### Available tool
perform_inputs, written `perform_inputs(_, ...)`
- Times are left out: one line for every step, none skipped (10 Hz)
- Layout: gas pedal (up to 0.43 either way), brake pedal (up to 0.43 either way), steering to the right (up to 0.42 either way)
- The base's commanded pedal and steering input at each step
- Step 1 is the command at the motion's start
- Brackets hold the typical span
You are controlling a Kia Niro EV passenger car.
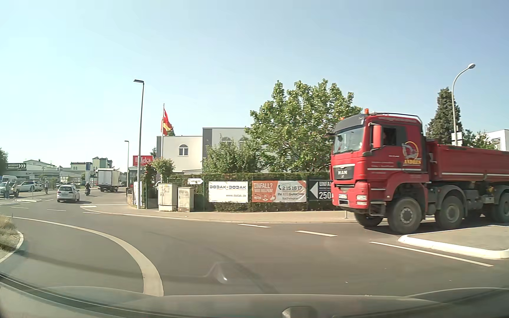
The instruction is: Follow the waypoints while adhering to traffic rules and regulations
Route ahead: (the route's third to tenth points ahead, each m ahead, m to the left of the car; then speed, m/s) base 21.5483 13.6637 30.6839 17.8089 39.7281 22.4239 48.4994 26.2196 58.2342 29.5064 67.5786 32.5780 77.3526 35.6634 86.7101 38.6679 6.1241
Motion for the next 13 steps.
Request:
perform_inputs(0.169,0.030,-0.284)
perform_inputs(0.169,0.030,-0.285)
perform_inputs(0.169,0.030,-0.284)
perform_inputs(0.169,0.030,-0.284)
perform_inputs(0.169,0.030,-0.284)
perform_inputs(0.169,0.030,-0.282)
perform_inputs(0.169,0.030,-0.277)
perform_inputs(0.169,0.030,-0.267)
perform_inputs(0.110,0.030,-0.257)
perform_inputs(0.000,0.030,-0.243)
perform_inputs(0.000,0.030,-0.228)
perform_inputs(0.000,0.030,-0.211)
perform_inputs(0.000,0.055,-0.196)
